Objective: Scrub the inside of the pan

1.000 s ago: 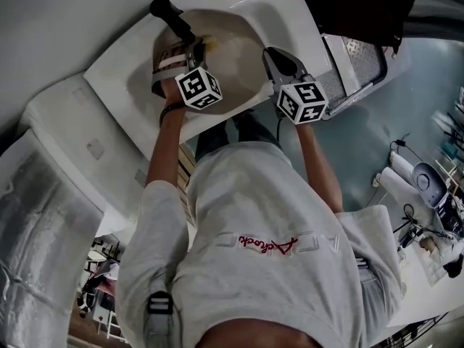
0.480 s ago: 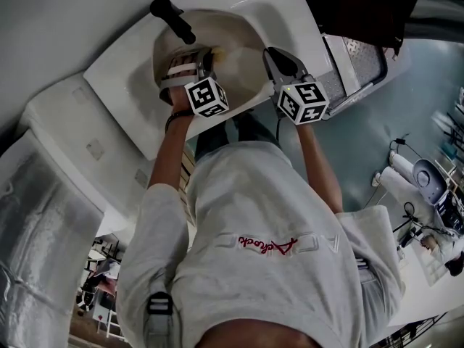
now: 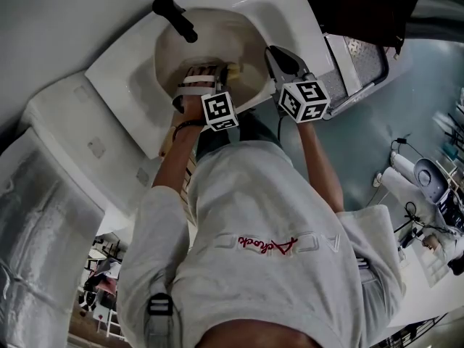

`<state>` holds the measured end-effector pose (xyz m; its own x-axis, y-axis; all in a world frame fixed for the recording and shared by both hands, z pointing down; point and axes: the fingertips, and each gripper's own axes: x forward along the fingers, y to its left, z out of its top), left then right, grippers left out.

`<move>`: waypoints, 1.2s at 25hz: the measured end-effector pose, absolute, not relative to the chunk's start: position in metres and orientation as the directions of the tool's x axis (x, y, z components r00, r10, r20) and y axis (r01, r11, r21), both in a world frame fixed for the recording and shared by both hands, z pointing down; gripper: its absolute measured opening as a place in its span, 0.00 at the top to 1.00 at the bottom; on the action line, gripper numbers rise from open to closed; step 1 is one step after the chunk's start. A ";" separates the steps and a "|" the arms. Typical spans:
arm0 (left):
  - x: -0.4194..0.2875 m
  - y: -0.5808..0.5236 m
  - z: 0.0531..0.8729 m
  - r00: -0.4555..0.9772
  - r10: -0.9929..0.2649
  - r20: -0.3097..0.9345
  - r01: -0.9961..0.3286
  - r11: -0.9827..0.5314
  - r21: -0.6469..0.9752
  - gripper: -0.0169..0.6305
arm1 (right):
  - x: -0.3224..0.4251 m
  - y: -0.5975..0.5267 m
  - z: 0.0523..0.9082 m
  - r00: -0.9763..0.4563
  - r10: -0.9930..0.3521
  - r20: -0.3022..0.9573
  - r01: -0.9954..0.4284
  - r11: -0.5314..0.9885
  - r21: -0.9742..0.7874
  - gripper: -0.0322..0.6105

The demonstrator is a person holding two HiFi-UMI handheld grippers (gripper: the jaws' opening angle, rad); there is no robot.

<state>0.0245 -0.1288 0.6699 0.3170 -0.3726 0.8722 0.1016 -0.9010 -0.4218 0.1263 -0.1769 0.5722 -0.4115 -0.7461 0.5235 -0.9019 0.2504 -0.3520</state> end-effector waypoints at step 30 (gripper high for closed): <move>-0.034 -0.178 0.665 0.174 -0.485 0.857 0.209 -0.832 -0.514 0.95 | 0.126 -0.177 0.572 -0.408 -0.747 0.525 -0.904 0.252 -0.344 0.89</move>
